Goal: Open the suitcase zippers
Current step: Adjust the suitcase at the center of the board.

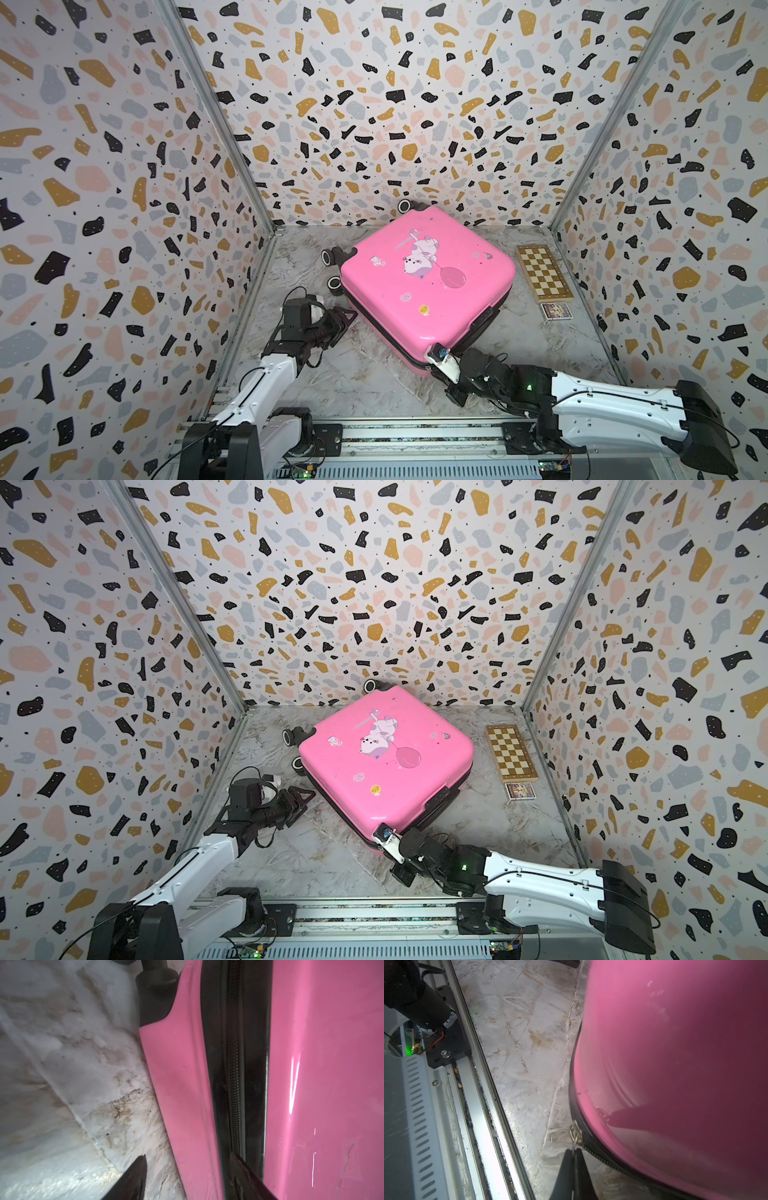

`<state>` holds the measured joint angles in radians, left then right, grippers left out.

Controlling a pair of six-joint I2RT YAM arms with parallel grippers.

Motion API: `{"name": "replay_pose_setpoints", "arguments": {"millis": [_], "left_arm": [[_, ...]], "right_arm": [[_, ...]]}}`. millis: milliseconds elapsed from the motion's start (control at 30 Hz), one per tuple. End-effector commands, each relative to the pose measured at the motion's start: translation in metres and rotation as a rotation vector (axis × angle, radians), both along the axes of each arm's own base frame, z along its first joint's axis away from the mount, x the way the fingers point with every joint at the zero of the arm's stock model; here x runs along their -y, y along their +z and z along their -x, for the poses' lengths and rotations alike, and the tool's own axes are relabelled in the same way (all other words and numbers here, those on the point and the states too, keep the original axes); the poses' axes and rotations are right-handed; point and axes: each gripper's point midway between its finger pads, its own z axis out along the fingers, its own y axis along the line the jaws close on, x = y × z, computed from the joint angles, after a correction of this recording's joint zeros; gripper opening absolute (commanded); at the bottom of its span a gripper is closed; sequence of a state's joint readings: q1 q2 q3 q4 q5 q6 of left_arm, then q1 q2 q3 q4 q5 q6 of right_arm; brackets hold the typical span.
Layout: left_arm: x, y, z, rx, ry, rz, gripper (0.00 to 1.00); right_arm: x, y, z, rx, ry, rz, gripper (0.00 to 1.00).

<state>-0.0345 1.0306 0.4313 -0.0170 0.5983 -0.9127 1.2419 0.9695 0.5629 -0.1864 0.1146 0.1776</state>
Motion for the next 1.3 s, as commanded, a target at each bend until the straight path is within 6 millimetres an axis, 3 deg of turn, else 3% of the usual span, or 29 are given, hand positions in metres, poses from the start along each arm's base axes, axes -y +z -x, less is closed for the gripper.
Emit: {"name": "replay_pose_setpoints", "arguments": {"millis": [0, 167, 433, 567, 800, 1033, 1267], "left_arm": [[0.004, 0.008, 0.003, 0.034, -0.032, 0.003, 0.63], [0.015, 0.031, 0.013, 0.087, -0.076, 0.017, 0.57], [0.053, 0.074, 0.076, 0.198, -0.233, -0.041, 0.58], [0.077, 0.083, 0.093, 0.227, -0.320, 0.016, 0.60], [0.142, 0.119, 0.090, 0.313, -0.507, 0.087, 0.71], [0.175, 0.110, 0.066, 0.298, -0.535, 0.099, 0.71], [0.198, 0.107, 0.051, 0.281, -0.562, 0.137, 0.70]], "right_arm": [[-0.007, 0.031, -0.019, 0.020, -0.072, -0.075, 0.00], [0.007, 0.028, -0.030, -0.017, -0.147, -0.077, 0.00], [0.041, 0.019, -0.062, -0.091, -0.285, -0.131, 0.00], [0.050, 0.018, -0.073, -0.106, -0.314, -0.154, 0.00], [0.051, 0.016, -0.084, -0.122, -0.315, -0.181, 0.00], [0.043, 0.019, -0.074, -0.115, -0.252, -0.221, 0.00], [0.015, 0.027, -0.046, -0.038, -0.131, -0.216, 0.00]]}}
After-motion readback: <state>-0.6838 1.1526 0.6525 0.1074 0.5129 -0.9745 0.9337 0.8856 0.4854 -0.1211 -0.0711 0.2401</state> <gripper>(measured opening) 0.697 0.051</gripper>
